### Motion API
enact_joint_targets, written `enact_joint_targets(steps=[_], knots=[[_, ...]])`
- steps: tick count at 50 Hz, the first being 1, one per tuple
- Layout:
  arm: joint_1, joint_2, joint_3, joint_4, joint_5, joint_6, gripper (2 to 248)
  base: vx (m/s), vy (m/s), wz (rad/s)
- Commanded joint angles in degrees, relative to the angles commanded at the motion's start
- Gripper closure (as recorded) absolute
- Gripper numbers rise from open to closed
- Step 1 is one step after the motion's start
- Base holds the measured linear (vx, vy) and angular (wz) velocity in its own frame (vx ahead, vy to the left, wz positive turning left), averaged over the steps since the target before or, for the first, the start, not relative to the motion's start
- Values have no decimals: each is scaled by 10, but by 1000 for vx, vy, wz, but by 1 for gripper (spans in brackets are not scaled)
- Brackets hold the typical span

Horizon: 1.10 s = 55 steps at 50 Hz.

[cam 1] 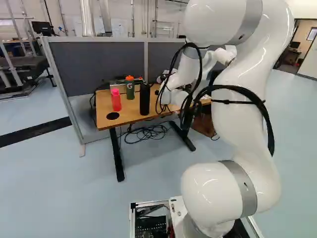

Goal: Place the green cup on the table

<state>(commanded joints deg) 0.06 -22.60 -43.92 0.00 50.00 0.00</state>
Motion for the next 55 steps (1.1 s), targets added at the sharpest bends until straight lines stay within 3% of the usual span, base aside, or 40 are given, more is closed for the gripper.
enact_joint_targets(steps=[55], knots=[[10,143,161,0,0,0,3,0,0,0]])
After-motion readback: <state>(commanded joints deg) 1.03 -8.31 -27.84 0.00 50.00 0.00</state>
